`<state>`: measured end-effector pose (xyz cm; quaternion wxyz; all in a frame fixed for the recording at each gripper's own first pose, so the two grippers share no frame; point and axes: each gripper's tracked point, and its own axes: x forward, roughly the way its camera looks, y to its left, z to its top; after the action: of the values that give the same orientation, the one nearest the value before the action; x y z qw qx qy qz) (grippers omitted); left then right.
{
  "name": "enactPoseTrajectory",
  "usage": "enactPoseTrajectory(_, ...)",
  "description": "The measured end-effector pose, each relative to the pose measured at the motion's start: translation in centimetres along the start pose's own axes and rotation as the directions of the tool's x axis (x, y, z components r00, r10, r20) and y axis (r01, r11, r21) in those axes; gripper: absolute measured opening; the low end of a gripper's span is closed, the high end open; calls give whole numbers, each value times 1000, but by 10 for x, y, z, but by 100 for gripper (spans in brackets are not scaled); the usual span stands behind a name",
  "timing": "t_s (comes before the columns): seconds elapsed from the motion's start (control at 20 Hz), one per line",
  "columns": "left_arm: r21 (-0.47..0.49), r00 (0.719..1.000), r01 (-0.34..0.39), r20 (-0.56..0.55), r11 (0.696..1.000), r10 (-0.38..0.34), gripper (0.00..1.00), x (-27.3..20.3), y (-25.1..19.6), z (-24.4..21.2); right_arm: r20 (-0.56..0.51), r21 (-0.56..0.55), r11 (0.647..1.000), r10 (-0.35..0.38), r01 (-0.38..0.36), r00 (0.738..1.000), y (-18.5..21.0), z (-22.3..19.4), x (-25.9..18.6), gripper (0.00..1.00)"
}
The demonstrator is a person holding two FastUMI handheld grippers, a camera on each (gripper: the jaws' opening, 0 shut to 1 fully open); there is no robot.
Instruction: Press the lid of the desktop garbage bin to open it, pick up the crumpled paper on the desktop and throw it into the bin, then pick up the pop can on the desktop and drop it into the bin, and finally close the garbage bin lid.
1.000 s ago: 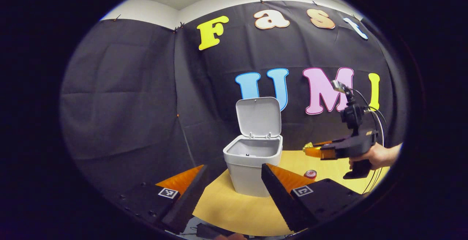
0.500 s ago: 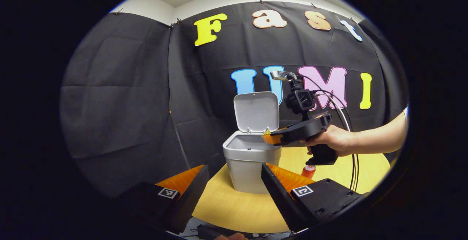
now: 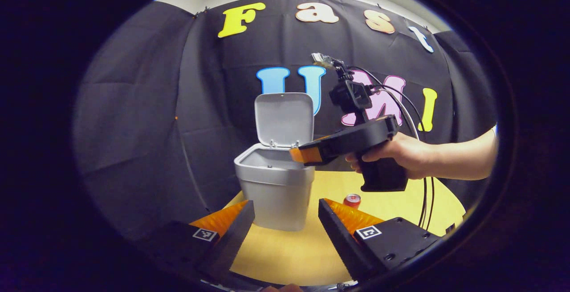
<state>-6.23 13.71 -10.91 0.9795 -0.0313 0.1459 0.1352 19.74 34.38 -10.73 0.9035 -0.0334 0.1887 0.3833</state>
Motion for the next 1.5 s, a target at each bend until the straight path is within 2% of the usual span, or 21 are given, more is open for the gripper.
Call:
enactPoseTrajectory(0.1, 23, 997, 71, 0, 997, -71, 97, 18, -23, -7, 6, 15, 999, -30, 30, 1000, -21, 4, -22, 88)
enactPoseTrajectory(0.25, 2, 985, 168, -31, 986, -168, 97, 49, -59, -30, 22, 24, 995, -99, 98, 995, -59, 10, -65, 97)
enactPoseTrajectory(0.4, -4, 972, 218, -83, 976, -218, 97, 88, -85, -60, 19, 67, 982, -180, 178, 984, -100, 7, -112, 97)
enactPoseTrajectory(0.5, -6, 957, 269, -114, 963, -268, 97, 111, -107, -80, 18, 79, 967, -246, 244, 969, -128, 3, -143, 97)
enactPoseTrajectory(0.6, 3, 943, 305, -145, 952, -301, 97, 139, -129, -99, -5, 53, 940, -336, 336, 942, -163, -12, -176, 97)
enactPoseTrajectory(0.7, 13, 925, 339, -188, 941, -330, 98, 157, -148, -120, -38, 65, 916, -393, 395, 919, -187, -28, -203, 97)
enactPoseTrajectory(0.95, 53, 910, 343, -268, 938, -317, 98, 197, -170, -169, -93, 106, 864, -484, 492, 870, -217, -59, -255, 97)
enactPoseTrajectory(1.15, 81, 899, 333, -330, 940, -290, 98, 226, -174, -197, -123, 67, 833, -539, 549, 833, -233, -79, -283, 97)
enactPoseTrajectory(1.3, 86, 890, 345, -346, 935, -297, 98, 245, -183, -207, -143, 57, 824, -551, 563, 822, -225, -96, -297, 97)
enactPoseTrajectory(1.5, 128, 887, 374, -338, 918, -315, 98, 264, -197, -212, -166, 72, 819, -552, 569, 817, -221, -111, -292, 97)
